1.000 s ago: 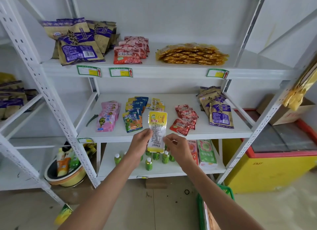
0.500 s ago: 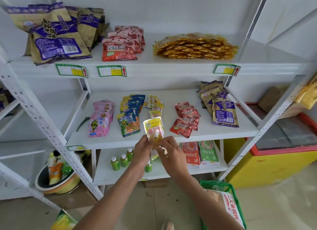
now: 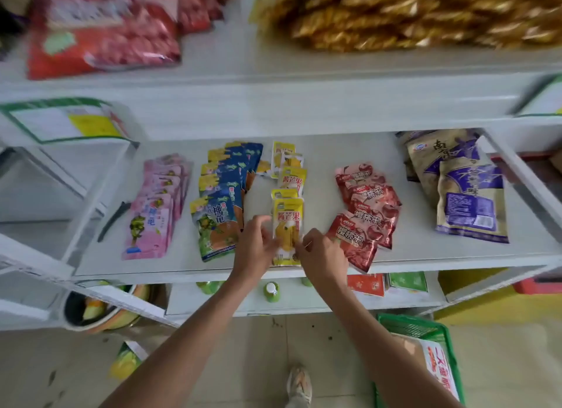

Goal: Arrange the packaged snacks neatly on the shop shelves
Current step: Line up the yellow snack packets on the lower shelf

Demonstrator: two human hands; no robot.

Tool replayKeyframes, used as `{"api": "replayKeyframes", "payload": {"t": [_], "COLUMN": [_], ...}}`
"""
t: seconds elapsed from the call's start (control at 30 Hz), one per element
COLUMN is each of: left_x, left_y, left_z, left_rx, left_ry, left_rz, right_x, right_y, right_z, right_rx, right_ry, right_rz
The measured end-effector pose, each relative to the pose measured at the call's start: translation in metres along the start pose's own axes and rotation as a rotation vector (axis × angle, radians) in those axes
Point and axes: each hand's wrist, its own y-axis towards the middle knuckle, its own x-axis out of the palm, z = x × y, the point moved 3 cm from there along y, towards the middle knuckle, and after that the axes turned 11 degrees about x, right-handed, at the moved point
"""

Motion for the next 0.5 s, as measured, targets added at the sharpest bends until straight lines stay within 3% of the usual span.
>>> {"api": "replayKeyframes", "payload": {"t": [0.2,0.27,0.4,0.5], "left_x": [0.017,0.018,0.019,0.023], "left_y": [0.008,0.006,0.003,-0.002], "left_z": [-0.020,-0.021,-0.019,-0.022], "left_rx": [0.135,0.194,0.221,0.289], "left_ry": [0.174,0.228,0.335,0.377], "left_rz": [0.070,0.090,0.086,0.078], "right_x": [-0.006,-0.022,-0.038,-0.019], "right_y": [0.045,0.074,0.156,0.209], "right_z": [-0.015,-0.028,-0.075,-0.105], "right_rx": [-0.082,-0.067,-0.007,0.057], "right_ry": [-0.316,-0.270,-0.122,-0.093], "right_rz": [-0.067,-0.073,0.071,-0.012]}}
